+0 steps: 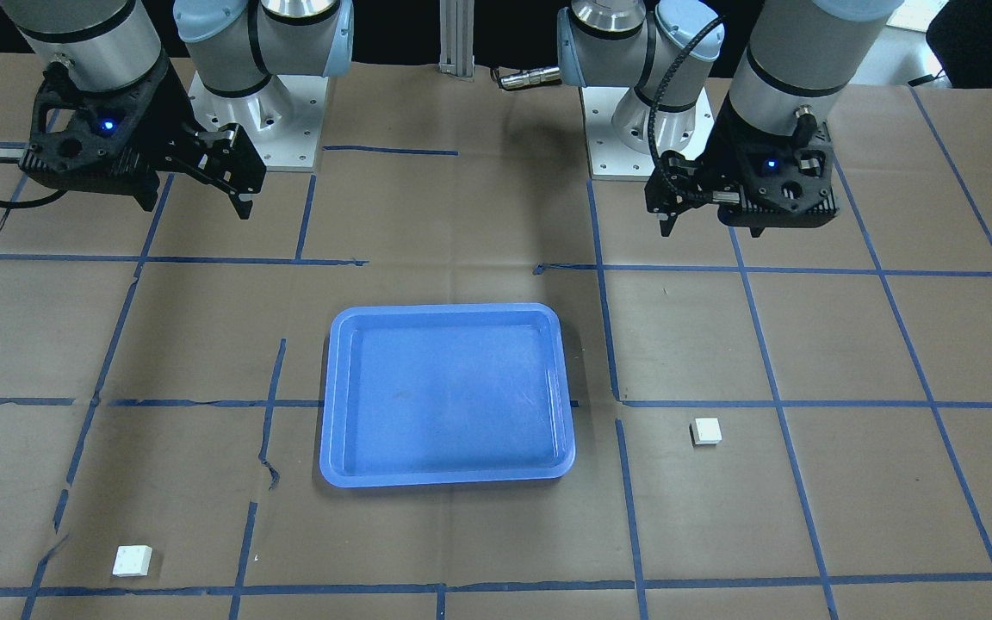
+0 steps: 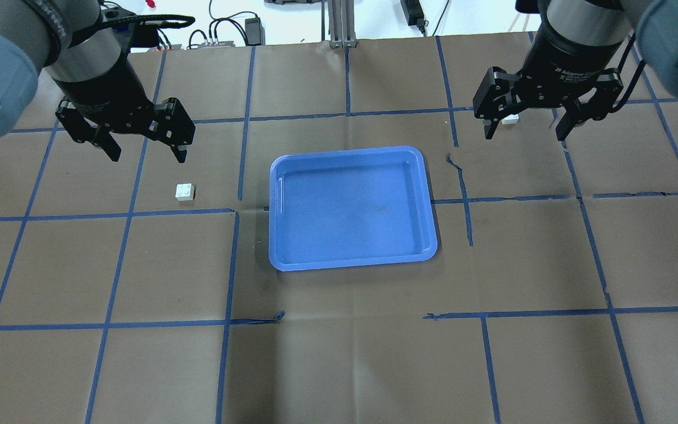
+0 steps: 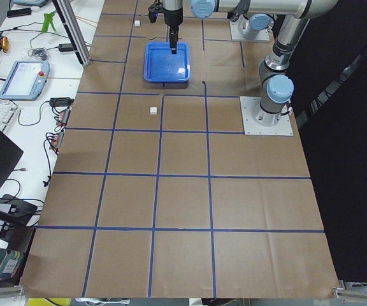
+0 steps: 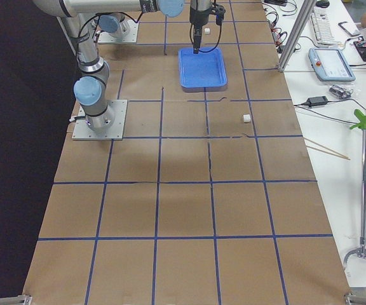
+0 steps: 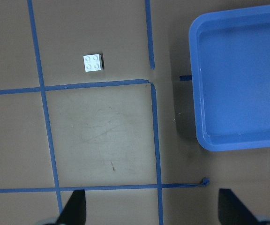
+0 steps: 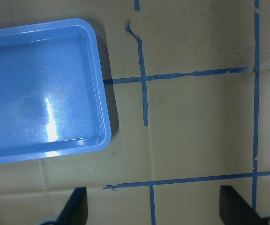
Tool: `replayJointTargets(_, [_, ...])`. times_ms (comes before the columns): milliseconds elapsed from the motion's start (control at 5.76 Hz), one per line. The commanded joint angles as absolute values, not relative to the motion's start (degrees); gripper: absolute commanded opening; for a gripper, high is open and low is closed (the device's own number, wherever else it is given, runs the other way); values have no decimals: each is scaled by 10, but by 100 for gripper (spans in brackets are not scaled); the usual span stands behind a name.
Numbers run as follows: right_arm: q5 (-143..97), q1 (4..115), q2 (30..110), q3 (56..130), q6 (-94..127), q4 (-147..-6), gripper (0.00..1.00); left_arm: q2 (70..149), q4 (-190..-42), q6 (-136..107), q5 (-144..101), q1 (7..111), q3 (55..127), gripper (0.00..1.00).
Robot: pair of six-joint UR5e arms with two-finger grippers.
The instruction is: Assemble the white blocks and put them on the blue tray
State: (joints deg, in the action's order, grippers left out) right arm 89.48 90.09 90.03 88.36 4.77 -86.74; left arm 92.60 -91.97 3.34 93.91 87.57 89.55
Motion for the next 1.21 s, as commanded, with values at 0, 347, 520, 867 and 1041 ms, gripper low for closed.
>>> replayJointTargets(0, [889,902,900,886,48,-867,100,1006,-845,84,937,812,896,99])
replayJointTargets(347, [889,902,899,888,-88,-867,100,1075,-725,115,936,809,941,99])
replayJointTargets(520, [891,901,899,889,-211,-867,100,1106,-655,126,927,809,958,99])
replayJointTargets(867, [897,893,897,889,-430,-872,100,1170,-531,133,925,808,1005,99])
replayJointTargets(1041, [893,877,877,887,-555,-874,100,1175,-501,133,925,806,1029,99])
